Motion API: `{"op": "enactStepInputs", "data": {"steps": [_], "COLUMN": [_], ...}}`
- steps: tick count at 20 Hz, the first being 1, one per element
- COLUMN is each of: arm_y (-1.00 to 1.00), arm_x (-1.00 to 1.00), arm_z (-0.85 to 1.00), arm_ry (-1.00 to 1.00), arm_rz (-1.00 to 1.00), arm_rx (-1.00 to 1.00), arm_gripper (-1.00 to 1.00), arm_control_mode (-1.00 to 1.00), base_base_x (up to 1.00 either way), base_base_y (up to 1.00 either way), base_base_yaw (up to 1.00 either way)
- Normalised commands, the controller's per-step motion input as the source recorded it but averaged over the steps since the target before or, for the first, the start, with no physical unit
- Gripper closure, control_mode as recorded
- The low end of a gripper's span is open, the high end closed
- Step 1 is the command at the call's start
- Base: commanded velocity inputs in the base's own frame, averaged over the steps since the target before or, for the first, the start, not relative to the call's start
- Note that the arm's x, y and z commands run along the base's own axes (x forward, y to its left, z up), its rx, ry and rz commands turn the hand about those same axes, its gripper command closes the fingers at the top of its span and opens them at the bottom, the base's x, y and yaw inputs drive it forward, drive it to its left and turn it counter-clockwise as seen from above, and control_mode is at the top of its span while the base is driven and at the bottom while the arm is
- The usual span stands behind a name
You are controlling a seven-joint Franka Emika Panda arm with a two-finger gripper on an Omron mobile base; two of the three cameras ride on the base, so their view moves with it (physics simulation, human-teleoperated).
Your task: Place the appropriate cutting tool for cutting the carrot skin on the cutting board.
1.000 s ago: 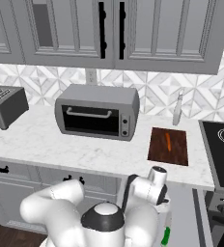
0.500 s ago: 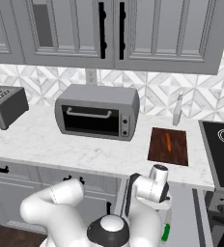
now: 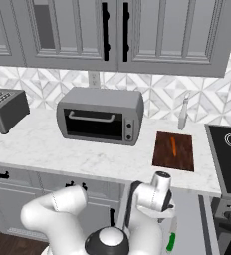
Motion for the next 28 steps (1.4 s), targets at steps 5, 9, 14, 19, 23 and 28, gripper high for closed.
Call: {"op": "enactStepInputs", "data": {"steps": [5,9,14,19,23,28], "arm_y": [0.37,0.36,0.38,0.55,0.19,0.0], "arm_x": [-0.15,-0.03,-0.2,-0.09,-0.36,-0.73], "arm_z": [-0.29,-0.4,-0.5,-0.69,-0.69,-0.38], "arm_ry": [-0.02,0.0,0.0,0.01,0.01,0.0], "arm_rz": [-0.01,-0.02,-0.02,-0.04,0.0,0.0], "arm_rx": [0.0,0.0,0.0,0.0,0.0,0.02], "arm_gripper": [-1.0,-1.0,-1.0,1.0,1.0,1.0], "arm_control_mode": [-1.0,-1.0,-1.0,-1.0,-1.0,-1.0], "base_base_x": [0.0,0.0,0.0,0.0,0.0,0.0], "base_base_y": [0.0,0.0,0.0,0.0,0.0,0.0], "base_base_yaw": [0.0,0.0,0.0,0.0,0.0,0.0]}}
